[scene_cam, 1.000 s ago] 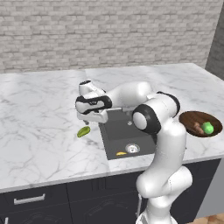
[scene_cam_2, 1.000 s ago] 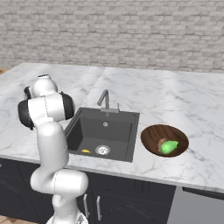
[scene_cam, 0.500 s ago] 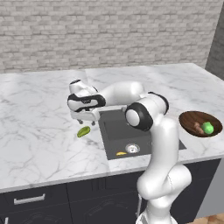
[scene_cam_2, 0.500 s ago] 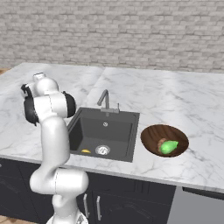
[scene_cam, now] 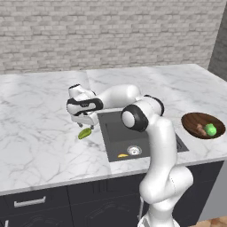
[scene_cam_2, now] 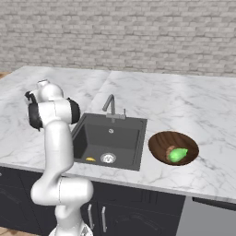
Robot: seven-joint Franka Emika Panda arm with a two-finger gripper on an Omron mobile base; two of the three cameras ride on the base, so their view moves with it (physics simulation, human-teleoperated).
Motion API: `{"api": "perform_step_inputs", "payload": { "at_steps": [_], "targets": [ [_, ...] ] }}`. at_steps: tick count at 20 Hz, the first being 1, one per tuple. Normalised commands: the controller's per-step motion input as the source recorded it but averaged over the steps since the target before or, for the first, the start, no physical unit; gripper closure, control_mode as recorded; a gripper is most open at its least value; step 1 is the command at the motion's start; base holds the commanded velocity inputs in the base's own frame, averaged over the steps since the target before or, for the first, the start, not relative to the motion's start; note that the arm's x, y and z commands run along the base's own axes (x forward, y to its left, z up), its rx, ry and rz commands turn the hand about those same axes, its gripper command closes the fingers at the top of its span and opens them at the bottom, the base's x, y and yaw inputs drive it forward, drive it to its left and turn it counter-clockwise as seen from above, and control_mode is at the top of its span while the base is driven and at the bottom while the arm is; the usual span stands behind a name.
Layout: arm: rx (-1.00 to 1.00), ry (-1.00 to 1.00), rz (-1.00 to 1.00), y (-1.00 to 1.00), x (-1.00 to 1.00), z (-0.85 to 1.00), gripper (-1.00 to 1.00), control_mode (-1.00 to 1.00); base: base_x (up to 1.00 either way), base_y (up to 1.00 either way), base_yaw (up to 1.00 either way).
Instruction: There is a mixed pile of frozen fruits and vegetables on the counter. Locate all the frozen vegetables and place the items in a bowl on the counter. Take all the frozen fruits and defrost them in a running sink.
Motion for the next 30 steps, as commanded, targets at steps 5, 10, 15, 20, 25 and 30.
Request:
{"api": "perform_step_inputs", "payload": {
  "at_steps": [5, 10, 15, 20, 25, 30],
  "targets": [
    [-0.03, 0.0, -0.08, 0.13, 0.23, -0.16, -1.0, -1.0, 0.0, 0.0, 0.0],
    [-0.02, 0.0, -0.06, 0.07, 0.0, -0.14, -1.0, -1.0, 0.0, 0.0, 0.0],
    [0.0, 0.03, -0.04, -0.09, -0.17, -0.16, -1.0, -1.0, 0.0, 0.0, 0.0],
    [0.0, 0.03, -0.05, -0.11, -0.24, -0.18, -1.0, -1.0, 0.0, 0.0, 0.0],
    [0.0, 0.01, -0.04, -0.01, -0.14, -0.13, -1.0, -1.0, 0.0, 0.0, 0.0],
    [0.01, 0.0, -0.02, 0.0, -0.07, -0.07, -1.0, -1.0, 0.0, 0.0, 0.0]
  ]
}}
